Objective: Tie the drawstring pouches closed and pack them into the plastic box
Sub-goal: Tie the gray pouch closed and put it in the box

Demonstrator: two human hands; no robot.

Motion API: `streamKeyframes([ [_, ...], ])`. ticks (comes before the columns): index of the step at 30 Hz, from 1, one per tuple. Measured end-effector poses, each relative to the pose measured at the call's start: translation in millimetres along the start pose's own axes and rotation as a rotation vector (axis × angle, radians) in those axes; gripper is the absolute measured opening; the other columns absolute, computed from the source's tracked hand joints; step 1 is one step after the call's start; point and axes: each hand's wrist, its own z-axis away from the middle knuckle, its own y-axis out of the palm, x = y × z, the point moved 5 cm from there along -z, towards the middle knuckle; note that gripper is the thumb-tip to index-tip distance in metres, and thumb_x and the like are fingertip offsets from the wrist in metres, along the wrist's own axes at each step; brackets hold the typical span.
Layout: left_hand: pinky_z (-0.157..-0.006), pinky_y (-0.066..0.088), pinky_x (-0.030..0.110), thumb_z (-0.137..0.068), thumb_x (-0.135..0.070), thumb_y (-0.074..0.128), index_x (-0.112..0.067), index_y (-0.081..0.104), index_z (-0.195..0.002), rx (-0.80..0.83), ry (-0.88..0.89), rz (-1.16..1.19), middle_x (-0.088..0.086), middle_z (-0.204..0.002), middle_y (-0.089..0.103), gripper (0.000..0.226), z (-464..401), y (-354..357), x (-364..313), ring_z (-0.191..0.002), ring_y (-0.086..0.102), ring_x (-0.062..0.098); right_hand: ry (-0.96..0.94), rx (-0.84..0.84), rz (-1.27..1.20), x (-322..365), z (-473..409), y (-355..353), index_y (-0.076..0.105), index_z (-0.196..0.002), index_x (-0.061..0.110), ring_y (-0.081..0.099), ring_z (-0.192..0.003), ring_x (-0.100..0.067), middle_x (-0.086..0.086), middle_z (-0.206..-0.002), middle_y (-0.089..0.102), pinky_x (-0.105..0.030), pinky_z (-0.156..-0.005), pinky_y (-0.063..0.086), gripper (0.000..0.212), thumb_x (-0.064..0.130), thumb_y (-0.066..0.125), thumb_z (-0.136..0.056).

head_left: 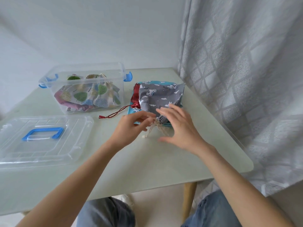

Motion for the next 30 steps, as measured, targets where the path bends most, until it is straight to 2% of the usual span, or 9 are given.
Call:
streamKeyframes([
  [3, -0.067, 0.054, 0.018, -0.094, -0.021, 0.053, -0.019, 0.069, -0.100, -0.058, -0.011, -0.033, -0.004, -0.089, 0.071, 0.017, -6.8, -15.1, -1.8, -0.079, 0.065, 0.002, -0.025, 0.039, 0.190, 3.4, -20.6, 13.2, 0.046, -0.136, 0.022, 0.039, -0.129, -0.022, 0.000, -0.123, 0.061, -0.045, -0.112, 0.012, 0.089, 0.052, 0.079, -0.059],
  [5, -0.069, 0.055, 0.020, -0.095, -0.025, 0.051, -0.025, 0.069, -0.097, -0.100, -0.027, -0.039, -0.010, -0.088, 0.072, 0.019, -15.3, -30.6, 2.3, -0.080, 0.066, 0.002, -0.086, -0.076, 0.204, 3.2, -43.0, 3.8, 0.064, -0.116, 0.021, 0.054, -0.103, -0.025, -0.002, -0.094, 0.070, -0.038, -0.098, 0.023, 0.062, 0.045, 0.081, -0.061],
  [10, -0.082, 0.050, 0.020, -0.092, -0.035, 0.053, -0.027, 0.065, -0.109, -0.187, -0.027, -0.084, -0.006, -0.105, 0.070, 0.022, -57.3, -57.3, 7.4, -0.091, 0.064, -0.001, 0.126, -0.074, -0.183, -49.7, -107.8, -34.4, 0.061, -0.084, 0.020, 0.044, -0.064, -0.011, 0.006, -0.068, 0.054, -0.029, -0.060, 0.029, 0.020, 0.036, 0.071, -0.080],
  [14, -0.097, 0.046, 0.034, -0.077, -0.069, 0.053, -0.020, 0.044, -0.137, -0.075, -0.145, -0.409, 0.000, -0.134, 0.050, 0.078, -101.8, -35.2, 29.6, -0.116, 0.053, 0.012, 0.240, 0.059, -0.159, -113.9, -160.1, -15.5, 0.057, -0.089, 0.018, 0.050, -0.081, -0.020, -0.005, -0.088, 0.055, -0.029, -0.063, 0.032, 0.022, 0.036, 0.068, -0.083],
  [16, -0.102, 0.040, 0.040, -0.079, -0.069, 0.049, -0.016, 0.031, -0.144, -0.039, -0.258, -0.573, 0.007, -0.142, 0.041, 0.086, -122.1, -23.3, 49.0, -0.127, 0.044, 0.021, 0.292, 0.202, -0.126, -137.2, -183.0, 12.4, 0.059, -0.100, 0.012, 0.051, -0.098, -0.025, -0.012, -0.105, 0.055, -0.031, -0.075, 0.037, 0.031, 0.038, 0.065, -0.085],
  [20, -0.096, 0.040, 0.041, -0.089, -0.060, 0.041, -0.011, 0.025, -0.144, -0.010, -0.413, -0.684, 0.015, -0.138, 0.044, 0.075, -151.5, -13.5, 77.2, -0.125, 0.045, 0.032, 0.354, 0.441, -0.089, -162.5, -200.8, 56.3, 0.050, -0.119, 0.011, 0.050, -0.112, -0.029, -0.012, -0.122, 0.052, -0.037, -0.093, 0.041, 0.047, 0.037, 0.067, -0.084],
  [24, -0.072, 0.042, 0.034, -0.092, -0.039, 0.051, -0.015, 0.050, -0.125, -0.022, -0.391, -0.790, 0.011, -0.111, 0.063, 0.041, -167.7, -13.8, 87.2, -0.101, 0.058, 0.033, 0.376, 0.495, -0.033, -173.2, -203.3, 63.6, 0.039, -0.135, 0.017, 0.050, -0.117, -0.028, -0.008, -0.129, 0.052, -0.041, -0.096, 0.041, 0.072, 0.045, 0.072, -0.077],
  [27, -0.066, 0.042, 0.030, -0.089, -0.027, 0.056, -0.019, 0.061, -0.109, -0.109, -0.296, -0.705, 0.006, -0.096, 0.067, 0.022, -169.6, -13.5, 83.1, -0.091, 0.061, 0.030, 0.320, 0.490, 0.027, -171.4, -203.3, 55.2, 0.057, -0.113, 0.015, 0.055, -0.103, -0.028, -0.007, -0.113, 0.061, -0.038, -0.085, 0.045, 0.055, 0.046, 0.075, -0.071],
  [30, -0.074, 0.052, 0.032, -0.085, -0.024, 0.063, -0.023, 0.066, -0.109, -0.185, -0.159, -0.505, -0.002, -0.093, 0.072, 0.024, -165.5, -11.9, 66.1, -0.087, 0.065, 0.019, 0.282, 0.477, -0.035, -163.4, -192.1, 34.2, 0.050, -0.087, 0.016, 0.049, -0.087, -0.023, -0.003, -0.092, 0.050, -0.027, -0.066, 0.038, 0.038, 0.038, 0.077, -0.071],
])
